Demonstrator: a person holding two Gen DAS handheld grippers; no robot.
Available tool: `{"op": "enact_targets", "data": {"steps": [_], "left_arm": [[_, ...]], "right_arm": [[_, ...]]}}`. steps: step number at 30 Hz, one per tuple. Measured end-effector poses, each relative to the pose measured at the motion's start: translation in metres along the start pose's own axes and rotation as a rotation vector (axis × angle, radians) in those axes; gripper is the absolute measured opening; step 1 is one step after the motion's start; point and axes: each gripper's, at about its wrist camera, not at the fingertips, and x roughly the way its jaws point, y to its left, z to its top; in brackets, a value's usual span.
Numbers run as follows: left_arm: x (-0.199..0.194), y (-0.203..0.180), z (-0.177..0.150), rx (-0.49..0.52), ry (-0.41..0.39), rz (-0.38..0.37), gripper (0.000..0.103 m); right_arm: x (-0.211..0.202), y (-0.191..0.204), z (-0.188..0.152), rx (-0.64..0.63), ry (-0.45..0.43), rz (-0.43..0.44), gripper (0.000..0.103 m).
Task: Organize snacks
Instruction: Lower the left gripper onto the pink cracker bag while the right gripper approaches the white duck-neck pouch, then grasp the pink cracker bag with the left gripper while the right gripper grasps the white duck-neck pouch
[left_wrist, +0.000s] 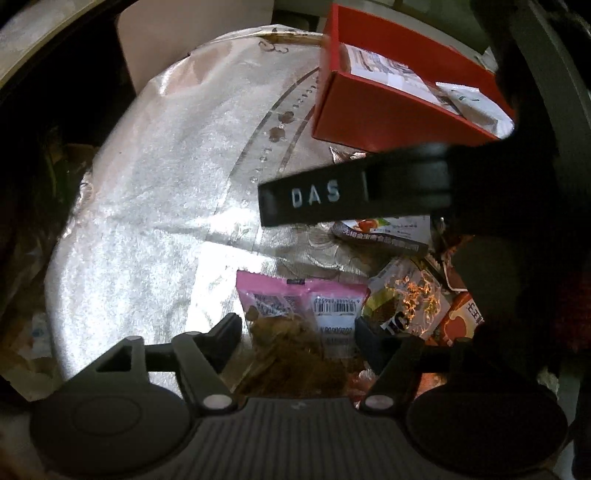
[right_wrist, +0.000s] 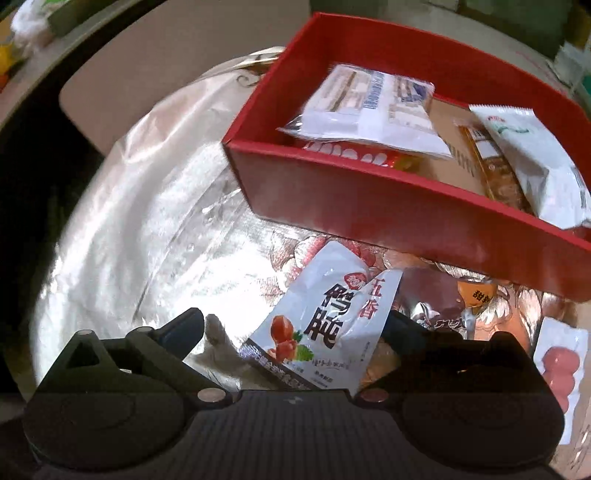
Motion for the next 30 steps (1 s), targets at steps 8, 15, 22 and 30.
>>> {"op": "enact_targets", "data": {"steps": [8, 15, 22, 30], "left_arm": [[-0.003, 0.008, -0.004, -0.033, 0.011, -0.016, 0.072], [-0.006, 0.015, -0.012, -0.066, 0.009, 0.001, 0.074], [-0.009, 0.016, -0.017, -0.093, -0.012, 0.029, 0.075], [-0.004, 0.001, -0.025, -0.063, -0.026, 0.091, 0.077]], "right_arm": [[-0.015, 0.007, 0.003, -0.179, -0.02, -0.053, 0.066], [-0.04, -0.018, -0.012, -0.125, -0.057, 0.029, 0.036], [-0.068, -0.058, -0.026, -0.019, -0.097, 0.111, 0.023], [-0.054, -0.064, -0.024, 0.129, -0.069, 0.228, 0.07]]}}
